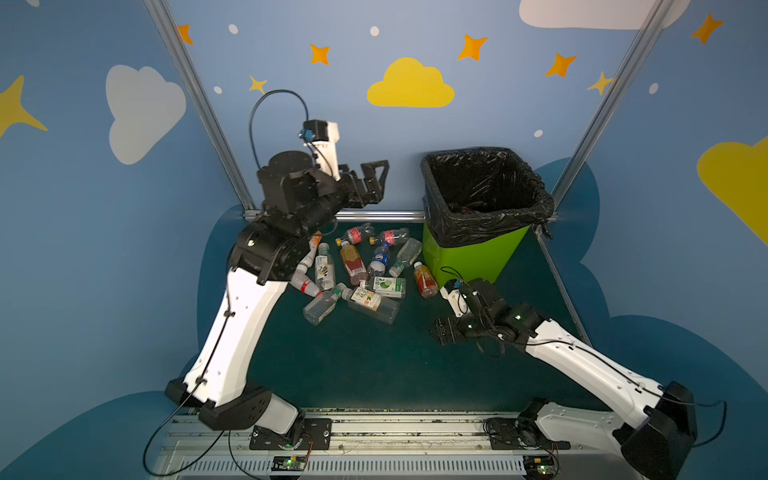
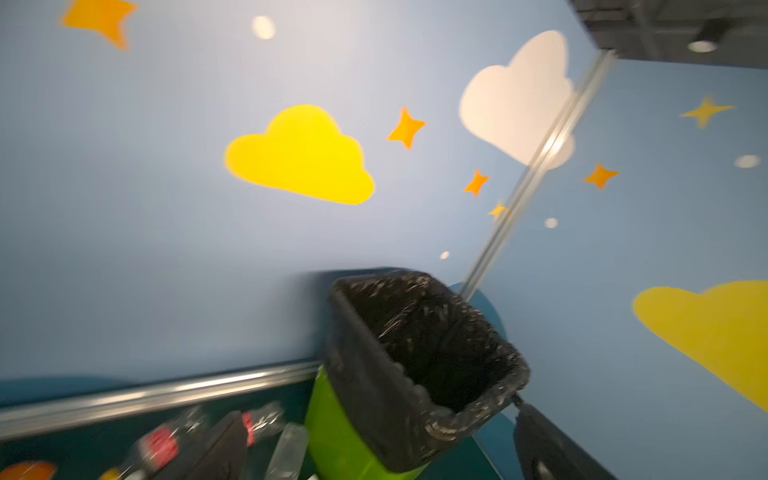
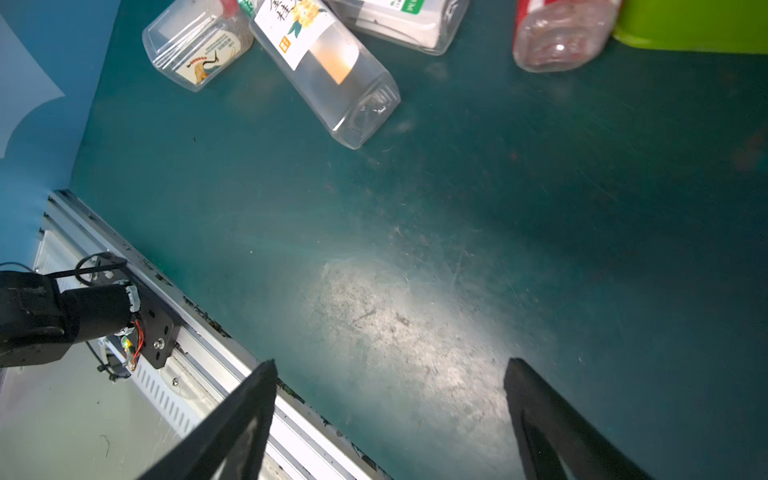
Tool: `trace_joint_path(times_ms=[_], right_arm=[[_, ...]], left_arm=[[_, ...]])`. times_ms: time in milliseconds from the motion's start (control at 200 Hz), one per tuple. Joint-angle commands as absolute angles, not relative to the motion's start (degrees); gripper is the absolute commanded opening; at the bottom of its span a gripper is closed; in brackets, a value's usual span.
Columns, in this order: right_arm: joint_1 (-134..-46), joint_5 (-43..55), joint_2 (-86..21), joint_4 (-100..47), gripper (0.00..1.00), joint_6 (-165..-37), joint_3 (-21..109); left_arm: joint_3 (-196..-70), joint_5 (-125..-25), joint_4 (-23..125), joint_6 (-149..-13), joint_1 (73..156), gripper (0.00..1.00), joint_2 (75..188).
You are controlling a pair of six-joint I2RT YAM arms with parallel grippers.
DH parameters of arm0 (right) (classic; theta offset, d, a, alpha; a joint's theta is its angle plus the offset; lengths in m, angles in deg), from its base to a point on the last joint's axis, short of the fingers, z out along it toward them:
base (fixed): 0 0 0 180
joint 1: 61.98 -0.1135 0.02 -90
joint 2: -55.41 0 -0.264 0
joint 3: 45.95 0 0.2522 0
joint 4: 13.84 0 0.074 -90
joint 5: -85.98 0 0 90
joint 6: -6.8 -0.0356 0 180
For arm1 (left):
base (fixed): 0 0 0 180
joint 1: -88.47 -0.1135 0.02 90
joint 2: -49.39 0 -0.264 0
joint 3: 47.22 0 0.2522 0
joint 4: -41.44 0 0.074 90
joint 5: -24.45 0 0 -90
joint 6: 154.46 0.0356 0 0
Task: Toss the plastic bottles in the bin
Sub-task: 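Grasp the clear oolong-tea bottle with right gripper while left arm returns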
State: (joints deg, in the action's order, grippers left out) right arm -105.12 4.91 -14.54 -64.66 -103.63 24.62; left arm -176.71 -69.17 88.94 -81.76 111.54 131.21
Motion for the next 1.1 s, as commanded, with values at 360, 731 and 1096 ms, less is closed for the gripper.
trace_joint_path(times_ms=[360, 731, 1096], right_arm=[[-108.25, 11.30, -38.43, -66.53, 0.87, -87.31, 48.93], [-109.70, 9.91, -52.48, -70.86, 0.87, -82.64, 63.07], [-109.88, 7.84, -64.86, -76.25, 0.87, -80.35, 76.62]], left_arm=[[-134.58, -74.77, 104.91, -95.27, 94.96, 1.00, 116.74], [-132.58, -76.64, 104.29, -93.50, 91.63, 1.00, 115.76], [-131.33, -83.63, 103.64, -93.06, 89.21, 1.00, 116.50]])
